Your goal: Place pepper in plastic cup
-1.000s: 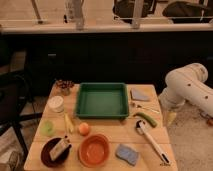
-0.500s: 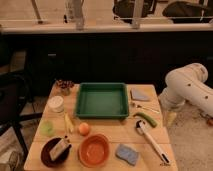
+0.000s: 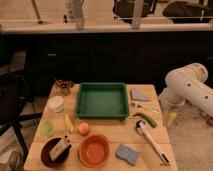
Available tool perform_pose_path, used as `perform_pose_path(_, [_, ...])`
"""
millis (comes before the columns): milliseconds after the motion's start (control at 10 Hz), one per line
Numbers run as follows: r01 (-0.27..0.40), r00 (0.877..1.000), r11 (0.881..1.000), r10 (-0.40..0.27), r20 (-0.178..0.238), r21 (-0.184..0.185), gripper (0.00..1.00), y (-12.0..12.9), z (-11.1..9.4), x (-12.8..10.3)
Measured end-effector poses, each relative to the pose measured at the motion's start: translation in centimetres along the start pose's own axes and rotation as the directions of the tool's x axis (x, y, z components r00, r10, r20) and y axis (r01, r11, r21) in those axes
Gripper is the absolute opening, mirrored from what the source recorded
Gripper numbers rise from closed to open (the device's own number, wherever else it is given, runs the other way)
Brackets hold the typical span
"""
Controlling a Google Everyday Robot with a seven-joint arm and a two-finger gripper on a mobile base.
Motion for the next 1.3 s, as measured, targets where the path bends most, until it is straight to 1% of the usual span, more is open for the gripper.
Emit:
perform_pose_path(100, [-0.001, 1.0, 1.0, 0.001, 0.001, 0.001, 0.8, 0.0, 0.0, 0.0])
perform_pose_path(200, [-0.017, 1.0, 1.0, 0.017, 0.013, 0.008, 0.8, -0.3, 0.2, 0.1])
perform_pose_path(300, [-0.06, 0.998, 0.998, 0.06, 0.028, 0.017, 0.8, -1.1, 0.7, 0.6])
perform_pose_path(400, [-0.085, 0.996, 0.996, 0.084, 0.044, 0.02, 0.8, -2.0, 1.4, 0.5])
perform_pose_path(500, [-0.102, 0.993, 0.995, 0.101, 0.058, 0.022, 0.8, -2.9, 2.4, 0.4])
perform_pose_path(700, [-0.146, 0.987, 0.989, 0.144, 0.077, 0.015, 0.8, -4.2, 4.9, 0.8])
perform_pose_path(1000, [-0.178, 0.98, 0.984, 0.177, 0.09, 0.009, 0.8, -4.6, 7.4, 0.8])
perform_pose_path(1100, [-0.183, 0.98, 0.983, 0.182, 0.086, 0.011, 0.8, -4.5, 8.6, 0.9])
perform_pose_path(1300, [-0.179, 0.98, 0.984, 0.178, 0.087, 0.001, 0.8, -4.0, 10.7, 0.8])
